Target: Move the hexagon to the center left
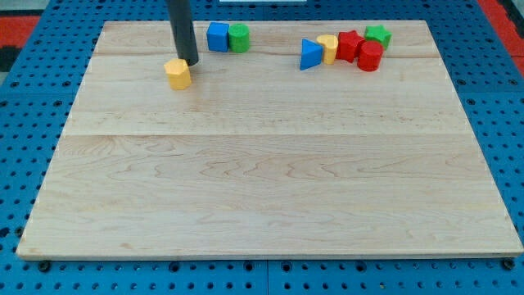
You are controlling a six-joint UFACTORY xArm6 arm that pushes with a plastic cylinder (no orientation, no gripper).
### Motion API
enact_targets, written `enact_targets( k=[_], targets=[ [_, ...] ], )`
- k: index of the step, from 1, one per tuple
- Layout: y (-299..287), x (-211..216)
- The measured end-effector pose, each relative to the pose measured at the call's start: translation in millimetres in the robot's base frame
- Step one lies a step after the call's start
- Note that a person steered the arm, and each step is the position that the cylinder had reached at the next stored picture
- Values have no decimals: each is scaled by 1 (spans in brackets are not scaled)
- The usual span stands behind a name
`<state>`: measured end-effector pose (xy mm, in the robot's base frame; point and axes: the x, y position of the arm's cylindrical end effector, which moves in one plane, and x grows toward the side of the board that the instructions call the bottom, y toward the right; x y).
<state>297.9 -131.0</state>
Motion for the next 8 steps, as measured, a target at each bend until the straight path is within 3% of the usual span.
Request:
enact_targets(
  k=[2,5,6,8],
  targets=[
    [-11,76],
    [-32,114],
    [-28,156],
    [-62,119]
  ],
)
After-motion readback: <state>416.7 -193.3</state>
